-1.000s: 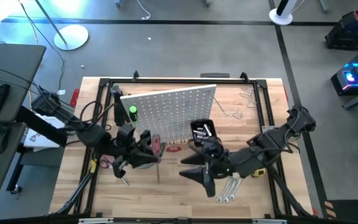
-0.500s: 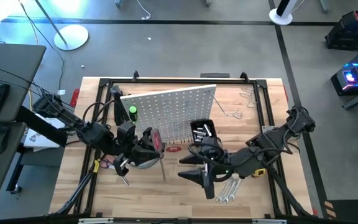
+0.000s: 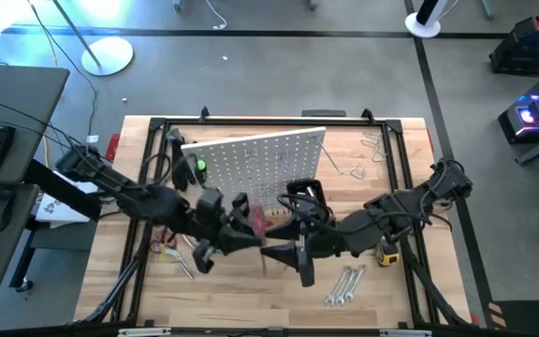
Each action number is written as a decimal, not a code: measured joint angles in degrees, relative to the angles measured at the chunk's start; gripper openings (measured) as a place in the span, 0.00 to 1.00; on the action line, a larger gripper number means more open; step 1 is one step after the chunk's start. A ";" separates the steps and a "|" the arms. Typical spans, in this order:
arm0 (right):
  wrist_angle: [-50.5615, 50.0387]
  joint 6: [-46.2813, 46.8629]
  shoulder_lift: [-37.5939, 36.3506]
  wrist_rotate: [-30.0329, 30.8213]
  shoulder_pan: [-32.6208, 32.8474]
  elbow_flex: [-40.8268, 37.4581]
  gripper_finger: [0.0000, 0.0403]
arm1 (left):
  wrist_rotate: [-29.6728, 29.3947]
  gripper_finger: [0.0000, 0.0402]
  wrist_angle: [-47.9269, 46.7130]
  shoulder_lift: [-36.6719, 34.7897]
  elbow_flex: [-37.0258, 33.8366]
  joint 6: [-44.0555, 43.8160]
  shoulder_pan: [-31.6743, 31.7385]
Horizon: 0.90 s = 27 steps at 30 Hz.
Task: Hang tools onto peg board
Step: Hang the red screwdriver on the peg board
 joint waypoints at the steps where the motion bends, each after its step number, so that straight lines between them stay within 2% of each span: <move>1: 0.71 -1.14 0.00 -0.10 -0.04 0.01 0.53 | 0.76 0.14 -1.34 0.65 0.72 -0.03 0.00; 10: 8.61 -7.24 -0.29 -1.40 0.33 0.01 0.53 | 3.30 0.14 -3.04 1.16 1.75 -0.33 -0.26; 16: 10.74 -7.50 -0.59 -1.25 0.05 0.01 0.53 | 3.92 0.14 -2.91 0.22 1.86 -0.21 -0.93; 27: 10.29 -6.09 -0.59 -4.79 -3.40 0.01 0.51 | 3.36 0.14 -5.67 0.28 1.82 -0.09 0.40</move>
